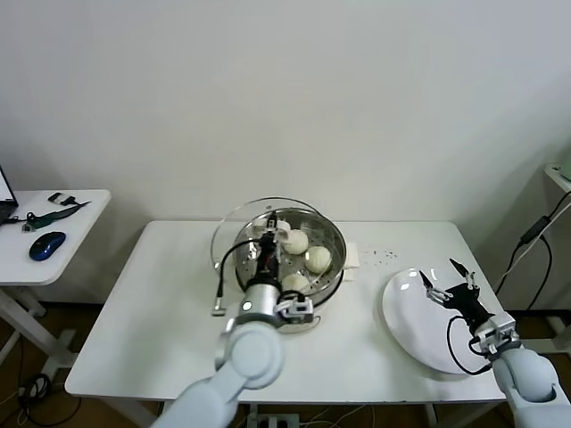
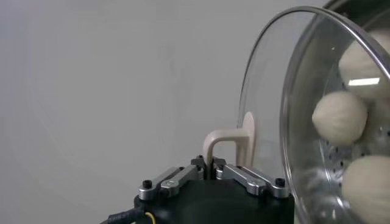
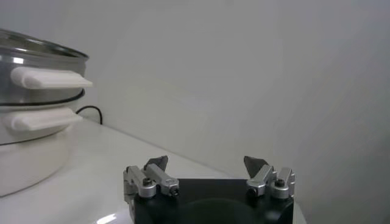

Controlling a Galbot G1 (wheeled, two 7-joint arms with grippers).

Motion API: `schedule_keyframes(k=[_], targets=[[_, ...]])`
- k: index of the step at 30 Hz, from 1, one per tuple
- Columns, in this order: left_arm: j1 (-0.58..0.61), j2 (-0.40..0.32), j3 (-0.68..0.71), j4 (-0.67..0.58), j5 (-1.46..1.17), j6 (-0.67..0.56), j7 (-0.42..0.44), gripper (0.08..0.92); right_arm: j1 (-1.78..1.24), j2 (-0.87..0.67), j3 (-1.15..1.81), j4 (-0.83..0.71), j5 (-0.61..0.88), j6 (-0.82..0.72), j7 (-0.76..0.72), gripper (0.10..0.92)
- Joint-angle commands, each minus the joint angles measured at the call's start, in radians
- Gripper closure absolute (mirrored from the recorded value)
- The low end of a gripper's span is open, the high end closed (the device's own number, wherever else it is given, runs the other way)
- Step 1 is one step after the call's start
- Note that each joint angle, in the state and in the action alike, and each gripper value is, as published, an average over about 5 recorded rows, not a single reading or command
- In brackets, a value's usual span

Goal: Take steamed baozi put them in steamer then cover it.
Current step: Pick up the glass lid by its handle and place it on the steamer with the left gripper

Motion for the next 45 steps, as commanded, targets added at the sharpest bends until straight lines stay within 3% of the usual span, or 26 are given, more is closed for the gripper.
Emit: schedule_keyframes(k=[1,18,45], targets=[[-0.064,-0.171,0.059,0.174,0.067,0.048,0.023,0.850,-0.007,0.004,0.008,-0.004,-0.007,0.003,-0.002,0.203],[-0.073,-0.185,0.010,0.284,0.054,0.048,-0.027,0.850,-0.010,0.007,0.018,-0.021,-0.019,0.015,-0.013,0.203],[-0.057,-0.184,-0.008,0.318,0.024,0.048,-0.074,0.850,-0.004,0.012,0.022,-0.030,-0.048,0.026,-0.027,0.203]])
